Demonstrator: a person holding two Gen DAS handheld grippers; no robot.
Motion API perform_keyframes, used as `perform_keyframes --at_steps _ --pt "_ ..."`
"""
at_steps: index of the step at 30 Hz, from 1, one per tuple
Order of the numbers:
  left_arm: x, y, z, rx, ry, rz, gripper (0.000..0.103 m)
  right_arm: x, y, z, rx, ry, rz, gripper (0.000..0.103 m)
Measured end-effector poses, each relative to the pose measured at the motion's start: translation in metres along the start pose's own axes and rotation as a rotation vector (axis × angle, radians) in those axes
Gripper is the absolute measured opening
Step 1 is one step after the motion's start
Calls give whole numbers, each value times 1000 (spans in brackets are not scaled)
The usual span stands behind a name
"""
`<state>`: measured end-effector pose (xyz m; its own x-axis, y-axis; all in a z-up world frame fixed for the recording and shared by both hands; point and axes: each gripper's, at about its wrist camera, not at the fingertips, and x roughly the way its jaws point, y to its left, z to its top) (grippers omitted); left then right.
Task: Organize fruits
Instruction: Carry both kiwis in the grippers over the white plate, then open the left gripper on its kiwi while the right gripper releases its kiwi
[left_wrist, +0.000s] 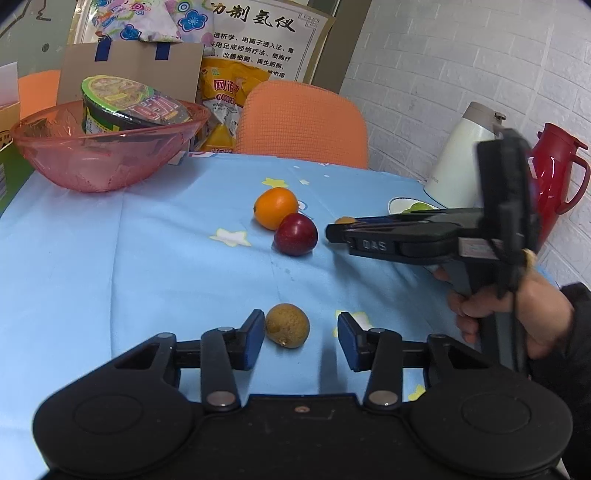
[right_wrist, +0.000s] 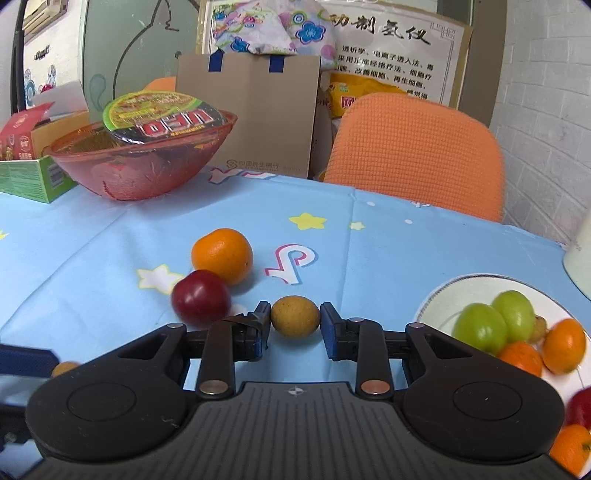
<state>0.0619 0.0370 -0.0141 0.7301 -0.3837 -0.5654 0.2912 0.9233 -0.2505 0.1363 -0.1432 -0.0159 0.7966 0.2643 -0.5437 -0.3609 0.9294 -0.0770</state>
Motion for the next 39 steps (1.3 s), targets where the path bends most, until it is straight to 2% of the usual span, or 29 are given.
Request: perform_keyframes --at_steps 8,11,17,24,33,39 --pt "9 2 -1 1 20 43 103 -53 -2 -28 60 -59 19 51" --pt "11 2 -2 10 18 48 96 -66 -2 -40 87 -68 18 50" --pt "9 -6 -2 7 20 52 96 -85 -2 -58 99 -83 8 50" --pt "9 -48 11 77 4 -46 96 -113 -27 -73 146 -126 -59 50" --pt "34 -111 39 104 21 -262 96 -138 -65 -83 175 -174 -191 50" --pt "64 -146 54 108 57 -333 96 -137 -85 -79 94 -192 -271 50"
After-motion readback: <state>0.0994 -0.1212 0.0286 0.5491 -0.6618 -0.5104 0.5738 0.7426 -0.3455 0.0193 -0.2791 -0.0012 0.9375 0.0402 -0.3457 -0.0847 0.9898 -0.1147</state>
